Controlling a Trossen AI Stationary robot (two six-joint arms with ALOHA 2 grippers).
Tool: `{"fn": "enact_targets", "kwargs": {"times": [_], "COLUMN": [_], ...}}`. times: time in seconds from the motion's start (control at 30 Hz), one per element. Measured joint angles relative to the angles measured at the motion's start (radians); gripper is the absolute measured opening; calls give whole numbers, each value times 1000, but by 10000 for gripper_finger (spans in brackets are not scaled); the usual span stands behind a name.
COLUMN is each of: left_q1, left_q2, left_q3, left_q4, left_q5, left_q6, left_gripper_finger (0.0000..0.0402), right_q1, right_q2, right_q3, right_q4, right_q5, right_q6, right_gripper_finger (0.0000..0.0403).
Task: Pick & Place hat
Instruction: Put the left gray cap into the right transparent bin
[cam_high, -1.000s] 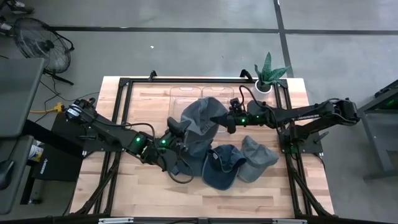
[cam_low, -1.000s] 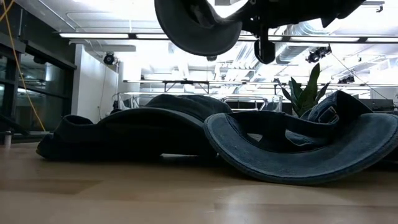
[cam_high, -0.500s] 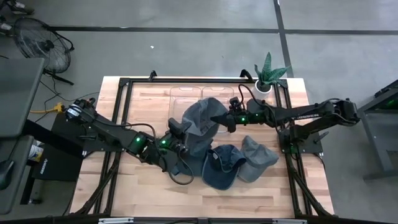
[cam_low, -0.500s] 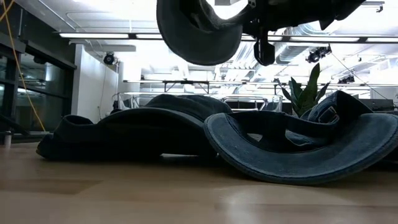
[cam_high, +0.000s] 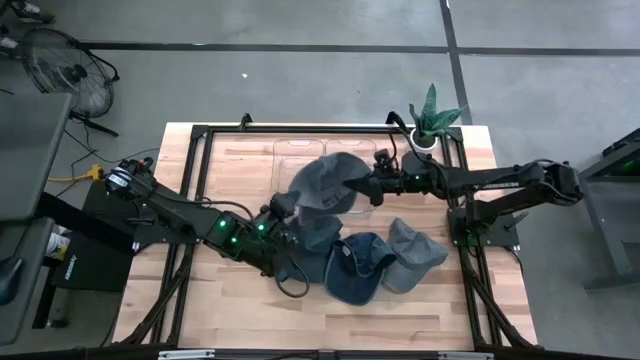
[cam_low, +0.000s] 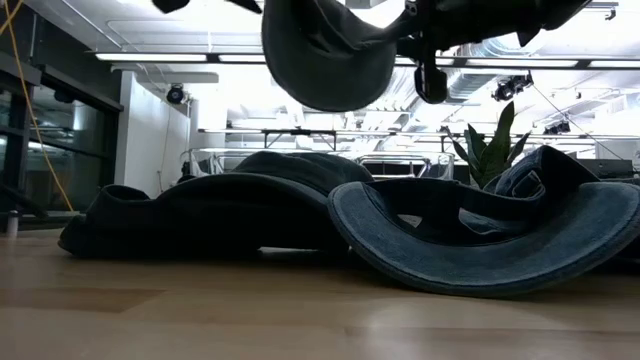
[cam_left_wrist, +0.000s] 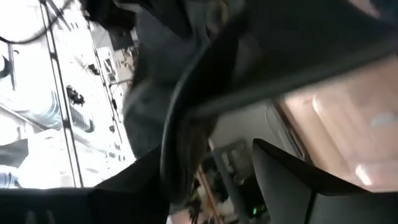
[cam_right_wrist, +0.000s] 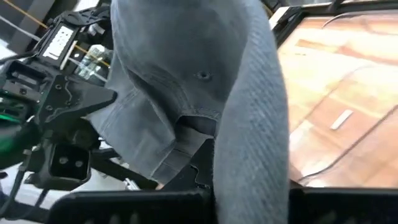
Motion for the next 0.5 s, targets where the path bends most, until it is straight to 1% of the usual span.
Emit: {"fn": "enact_targets", "kwargs": {"times": [0.17,0.23,0.33,0.5], "left_q1": [0,0,-1,-1], "left_q2": [0,-3,-8,-8], "left_q3": [0,0,0,0], "left_q4": [-158,-217,-297,-428], "left_q5": [-118,-151,-170,-149], "left_q6": [-189,-282,-461,-798], "left_gripper_finger": [211,211,211,211], "right_q1": [-35,-49,-75,-131], "right_q2": [-61,-87,-130,-209], "right_q3": [0,0,0,0], "right_q4": [-102,-133,-187,-305], "right_q5": [12,13,12,11], "right_q6": [-26,-34,-55,-95], "right_gripper_finger": [12,12,12,12]}}
